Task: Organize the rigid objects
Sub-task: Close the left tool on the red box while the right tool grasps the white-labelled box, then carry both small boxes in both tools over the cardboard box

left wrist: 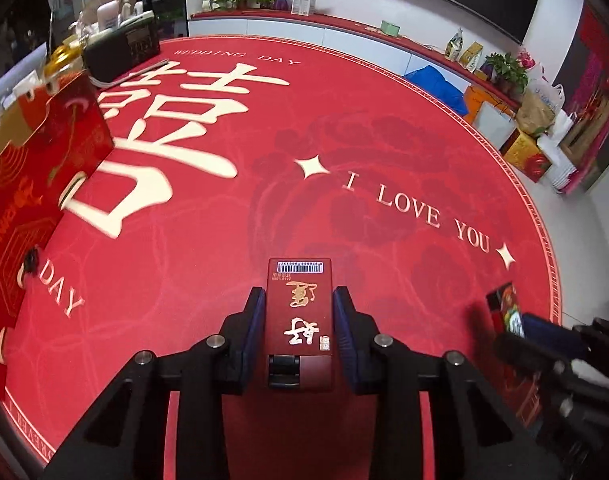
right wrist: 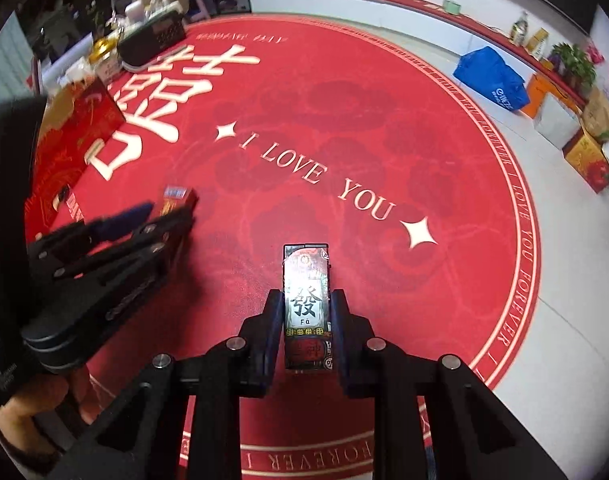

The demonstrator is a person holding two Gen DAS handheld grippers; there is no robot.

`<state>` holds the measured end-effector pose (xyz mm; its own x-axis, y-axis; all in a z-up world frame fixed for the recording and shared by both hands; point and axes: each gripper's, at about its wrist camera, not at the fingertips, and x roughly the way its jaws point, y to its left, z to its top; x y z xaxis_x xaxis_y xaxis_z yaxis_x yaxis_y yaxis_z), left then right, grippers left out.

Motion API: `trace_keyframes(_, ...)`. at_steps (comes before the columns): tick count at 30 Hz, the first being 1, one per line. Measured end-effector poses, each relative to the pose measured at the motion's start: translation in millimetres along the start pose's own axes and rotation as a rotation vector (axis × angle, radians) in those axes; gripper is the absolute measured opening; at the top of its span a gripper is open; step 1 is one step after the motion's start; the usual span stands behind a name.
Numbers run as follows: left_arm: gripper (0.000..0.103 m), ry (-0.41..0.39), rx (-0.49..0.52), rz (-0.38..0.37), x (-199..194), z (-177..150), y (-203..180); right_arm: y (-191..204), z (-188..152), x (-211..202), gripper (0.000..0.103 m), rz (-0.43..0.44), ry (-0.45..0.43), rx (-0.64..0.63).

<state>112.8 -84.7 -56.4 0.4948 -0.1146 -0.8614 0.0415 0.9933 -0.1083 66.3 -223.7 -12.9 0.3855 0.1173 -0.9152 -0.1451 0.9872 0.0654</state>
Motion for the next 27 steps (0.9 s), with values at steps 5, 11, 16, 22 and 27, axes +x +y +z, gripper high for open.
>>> trace_keyframes(5, 0.037, -0.027, 0.031, 0.019, -20.0, -12.1, 6.5, 0.1, -4.2, -8.1, 0.025, 0.018, -0.009, 0.026)
trace_keyframes(11, 0.037, -0.097, 0.059, 0.051, -48.2, -21.5, 11.3, 3.5, -6.2, -15.4, 0.025, 0.012, -0.027, 0.050)
trace_keyframes(16, 0.037, -0.126, 0.045, 0.052, -63.2, -21.0, 20.3, 10.1, -4.4, -25.4, 0.025, 0.016, -0.047, 0.057)
trace_keyframes(22, 0.037, -0.188, 0.033, 0.083, -88.8, -19.0, 33.7, 30.1, 5.2, -39.2, 0.025, 0.017, -0.088, 0.037)
trace_keyframes(27, 0.037, -0.233, 0.010, 0.104, -107.4, -16.1, 50.6, 60.6, 16.4, -49.2, 0.025, 0.034, -0.123, -0.012)
